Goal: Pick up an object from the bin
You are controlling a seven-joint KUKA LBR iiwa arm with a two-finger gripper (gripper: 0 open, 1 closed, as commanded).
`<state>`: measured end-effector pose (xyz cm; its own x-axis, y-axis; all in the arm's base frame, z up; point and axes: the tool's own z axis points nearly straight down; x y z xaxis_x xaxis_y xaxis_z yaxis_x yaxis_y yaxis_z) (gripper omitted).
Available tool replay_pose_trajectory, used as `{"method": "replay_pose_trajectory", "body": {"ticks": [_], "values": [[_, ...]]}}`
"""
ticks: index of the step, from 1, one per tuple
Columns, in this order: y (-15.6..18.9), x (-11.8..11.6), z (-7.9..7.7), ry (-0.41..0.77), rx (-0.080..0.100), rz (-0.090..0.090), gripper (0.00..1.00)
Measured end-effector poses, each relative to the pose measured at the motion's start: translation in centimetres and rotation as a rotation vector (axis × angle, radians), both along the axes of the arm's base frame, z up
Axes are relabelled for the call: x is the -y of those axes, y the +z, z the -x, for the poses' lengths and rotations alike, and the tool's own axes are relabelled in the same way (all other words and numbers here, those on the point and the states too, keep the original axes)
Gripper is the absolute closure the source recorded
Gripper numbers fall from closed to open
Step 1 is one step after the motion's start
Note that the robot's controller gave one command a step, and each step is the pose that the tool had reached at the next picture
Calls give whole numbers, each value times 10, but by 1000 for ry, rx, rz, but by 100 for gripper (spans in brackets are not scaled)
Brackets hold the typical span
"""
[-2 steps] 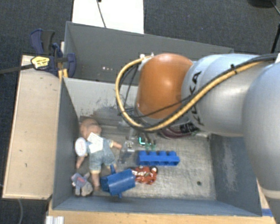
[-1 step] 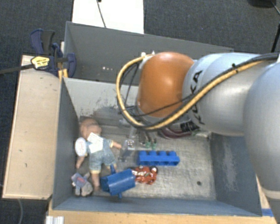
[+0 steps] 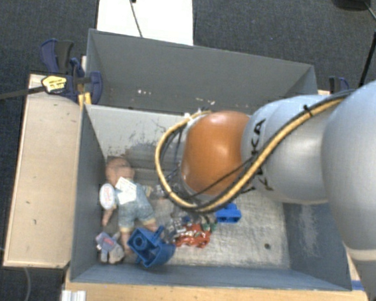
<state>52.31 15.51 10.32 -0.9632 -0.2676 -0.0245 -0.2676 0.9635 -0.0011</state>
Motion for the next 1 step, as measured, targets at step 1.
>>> {"method": "replay_pose_trajectory", "body": {"ticks": [1], "values": [[-13, 12, 12, 71, -23, 8, 0]]}}
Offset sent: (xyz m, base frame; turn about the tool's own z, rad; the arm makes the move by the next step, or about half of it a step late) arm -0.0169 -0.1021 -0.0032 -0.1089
